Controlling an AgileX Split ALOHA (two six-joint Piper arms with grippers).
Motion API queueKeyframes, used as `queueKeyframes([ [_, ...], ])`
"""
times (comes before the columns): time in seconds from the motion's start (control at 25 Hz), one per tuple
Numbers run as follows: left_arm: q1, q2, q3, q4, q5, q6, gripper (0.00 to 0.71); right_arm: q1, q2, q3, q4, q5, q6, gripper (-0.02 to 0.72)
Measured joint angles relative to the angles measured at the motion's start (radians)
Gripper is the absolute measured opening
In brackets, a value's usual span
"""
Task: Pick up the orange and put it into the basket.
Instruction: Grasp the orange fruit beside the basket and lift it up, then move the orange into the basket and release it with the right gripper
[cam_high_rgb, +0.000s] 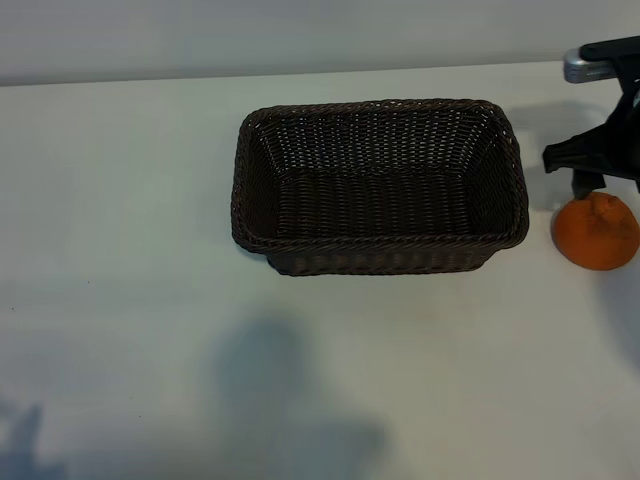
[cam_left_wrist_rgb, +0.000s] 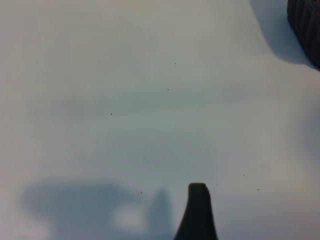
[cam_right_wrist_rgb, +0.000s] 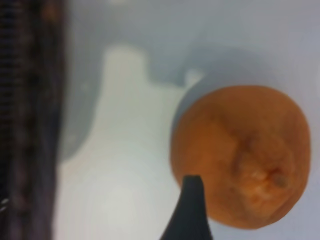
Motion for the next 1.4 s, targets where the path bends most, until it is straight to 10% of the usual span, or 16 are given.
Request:
queueKeyframes([
  [0.56, 0.000, 0.000, 0.000, 0.000, 0.000, 0.000, 0.594, -0.018, 0.149, 0.000, 0.028, -0.043, -0.035, 0.587],
  [0.68, 0.000, 0.000, 0.000, 0.000, 0.000, 0.003, 0.594, -0.018, 0.166, 0.000, 0.027, -0.053, -0.028, 0.507],
  [0.92, 0.000, 0.000, 0.000, 0.000, 0.000, 0.003, 0.594, -0.018, 0.168, -0.009, 0.026, -0.055, -0.012, 0.102],
  [1.4, 0.000, 0.000, 0.000, 0.000, 0.000, 0.003, 0.593, -0.018, -0.004, -0.009, -0.002, 0.025, -0.012, 0.084],
])
